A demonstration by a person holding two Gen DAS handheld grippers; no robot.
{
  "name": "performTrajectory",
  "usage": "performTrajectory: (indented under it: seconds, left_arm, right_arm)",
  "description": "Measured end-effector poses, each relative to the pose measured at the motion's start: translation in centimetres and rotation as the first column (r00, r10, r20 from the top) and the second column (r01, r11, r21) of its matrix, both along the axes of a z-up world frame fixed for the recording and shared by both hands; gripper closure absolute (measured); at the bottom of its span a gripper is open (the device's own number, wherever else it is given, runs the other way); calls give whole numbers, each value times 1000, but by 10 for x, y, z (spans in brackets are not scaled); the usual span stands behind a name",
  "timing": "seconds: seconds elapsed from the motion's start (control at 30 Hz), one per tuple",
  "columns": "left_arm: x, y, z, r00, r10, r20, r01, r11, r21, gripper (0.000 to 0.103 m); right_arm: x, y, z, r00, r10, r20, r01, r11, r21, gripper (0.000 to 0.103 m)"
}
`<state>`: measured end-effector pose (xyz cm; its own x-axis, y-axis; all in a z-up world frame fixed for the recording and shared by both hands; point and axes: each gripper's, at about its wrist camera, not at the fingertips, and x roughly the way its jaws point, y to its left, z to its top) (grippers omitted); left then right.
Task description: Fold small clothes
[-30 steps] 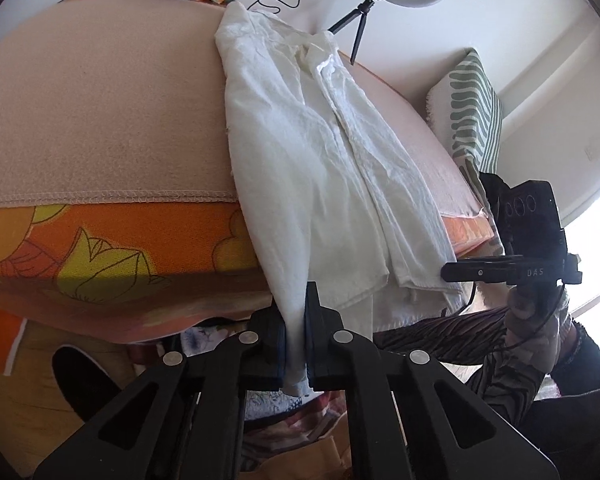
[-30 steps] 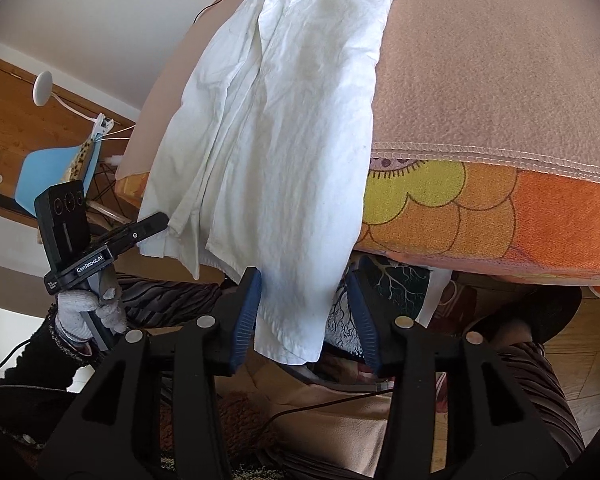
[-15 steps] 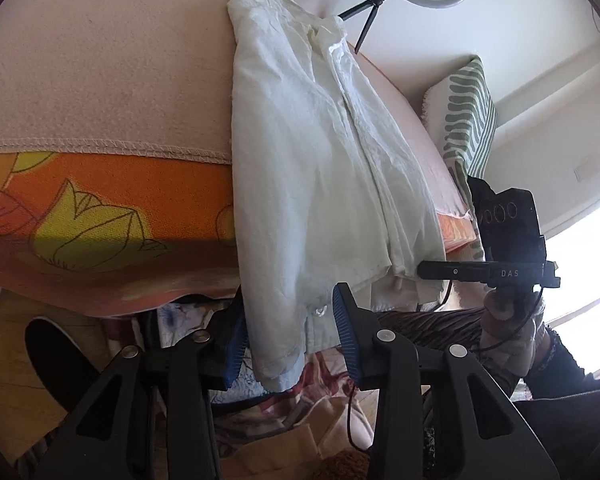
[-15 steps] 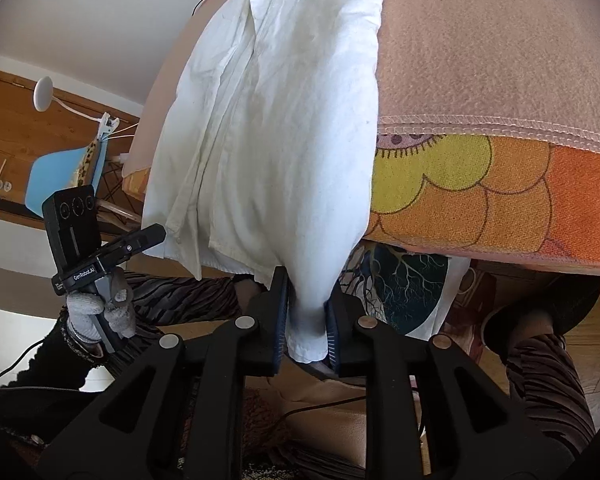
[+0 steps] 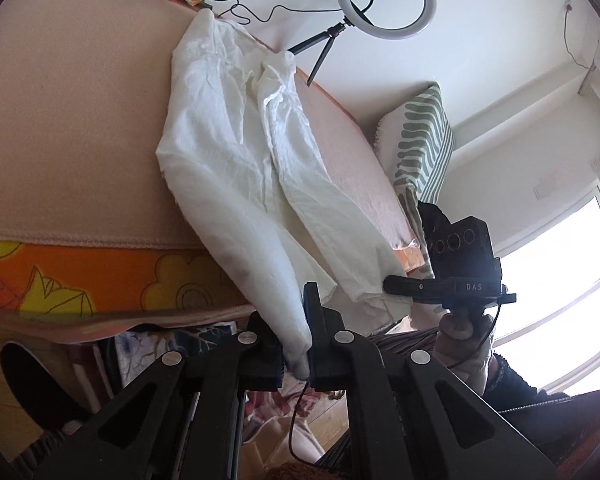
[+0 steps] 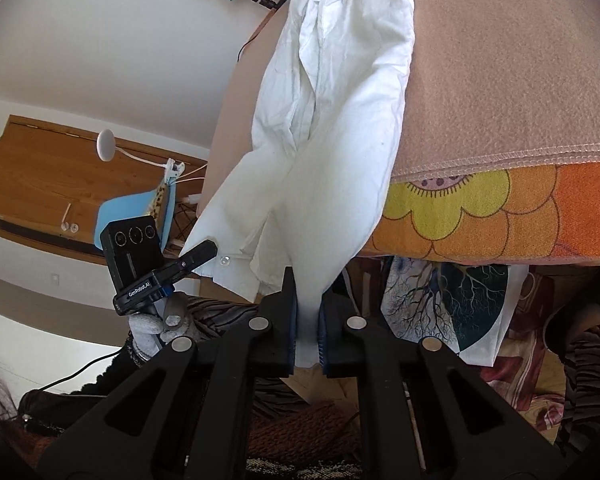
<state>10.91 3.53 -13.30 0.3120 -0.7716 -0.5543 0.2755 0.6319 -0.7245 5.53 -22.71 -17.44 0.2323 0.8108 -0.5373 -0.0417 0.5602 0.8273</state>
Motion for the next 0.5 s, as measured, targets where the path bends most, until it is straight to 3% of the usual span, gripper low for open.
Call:
performTrajectory:
  seconds: [0.27,0.5]
  left_arm:
    - [50,-7,28,997,24,70,-24,1000,4,97]
    - [107,-11,28,997,62,56,-63,998,30,97]
  right_arm:
    - [44,-9,26,997,-69,30,69,998,6,93]
    - [103,-19,22,989,-148,-16,148,989,-12,93]
